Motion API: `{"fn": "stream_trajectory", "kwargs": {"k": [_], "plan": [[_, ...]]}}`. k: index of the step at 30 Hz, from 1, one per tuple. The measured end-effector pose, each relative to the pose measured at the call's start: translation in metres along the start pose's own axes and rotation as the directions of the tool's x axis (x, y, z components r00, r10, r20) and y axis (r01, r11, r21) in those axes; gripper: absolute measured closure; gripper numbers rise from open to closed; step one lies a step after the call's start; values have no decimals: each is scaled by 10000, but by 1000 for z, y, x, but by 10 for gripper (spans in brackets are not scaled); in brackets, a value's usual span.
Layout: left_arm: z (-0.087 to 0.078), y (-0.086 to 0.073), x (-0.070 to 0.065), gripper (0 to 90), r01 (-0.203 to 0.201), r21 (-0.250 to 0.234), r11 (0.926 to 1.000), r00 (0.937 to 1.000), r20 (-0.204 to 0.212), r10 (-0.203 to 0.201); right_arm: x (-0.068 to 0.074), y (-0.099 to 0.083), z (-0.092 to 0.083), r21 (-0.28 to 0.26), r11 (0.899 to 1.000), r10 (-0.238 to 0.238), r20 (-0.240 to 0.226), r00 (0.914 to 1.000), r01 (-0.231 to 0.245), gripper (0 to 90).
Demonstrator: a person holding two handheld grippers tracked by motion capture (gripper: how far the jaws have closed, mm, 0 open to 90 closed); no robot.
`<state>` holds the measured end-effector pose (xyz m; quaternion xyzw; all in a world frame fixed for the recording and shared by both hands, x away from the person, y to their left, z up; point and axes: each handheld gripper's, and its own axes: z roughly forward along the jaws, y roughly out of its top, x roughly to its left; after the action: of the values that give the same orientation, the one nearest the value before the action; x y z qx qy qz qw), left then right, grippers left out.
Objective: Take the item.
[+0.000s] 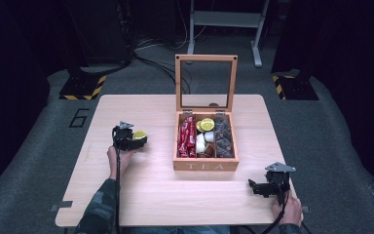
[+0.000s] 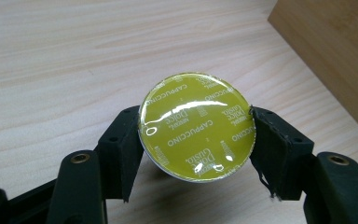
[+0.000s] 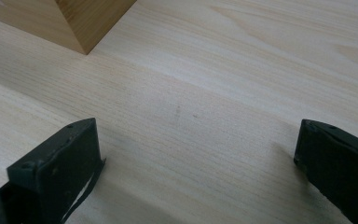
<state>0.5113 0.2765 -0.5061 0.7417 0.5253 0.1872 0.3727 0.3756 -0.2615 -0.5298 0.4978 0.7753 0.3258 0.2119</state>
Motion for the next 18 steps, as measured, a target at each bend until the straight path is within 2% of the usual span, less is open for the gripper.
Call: {"fn": "stream_trajectory", "kwargs": {"k": [2, 6, 7, 10, 11, 12, 18], "plan": [[3, -2, 1, 380, -26, 179, 9998, 10000, 33, 25, 0, 0, 0, 0, 10000, 3, 2, 10000, -3, 0], [4, -3, 1, 379, -65, 162, 9998, 10000, 15, 65, 0, 0, 0, 0, 10000, 2, 2, 10000, -2, 0], [4, -2, 2, 379, -276, 269, 9993, 9996, -15, 276, 0, 0, 0, -4, 10000, 6, 1, 10000, -6, 0], [4, -1, 0, 376, -289, 296, 9991, 9996, -65, 291, 0, 0, 0, 0, 10000, 3, 1, 10000, -3, 0], [3, -1, 1, 374, -404, 401, 9984, 9991, -67, 407, 0, 0, 0, -3, 10000, 3, -4, 10000, -3, 0], [4, -2, 1, 371, -311, 329, 9990, 9995, -98, 314, 0, 0, 0, 1, 10000, 1, 1, 10000, -1, 0], [3, -2, 1, 261, -186, 429, 9989, 9998, -1, 186, 0, 0, 0, 0, 10000, 3, 1, 10000, -3, 0]]}}
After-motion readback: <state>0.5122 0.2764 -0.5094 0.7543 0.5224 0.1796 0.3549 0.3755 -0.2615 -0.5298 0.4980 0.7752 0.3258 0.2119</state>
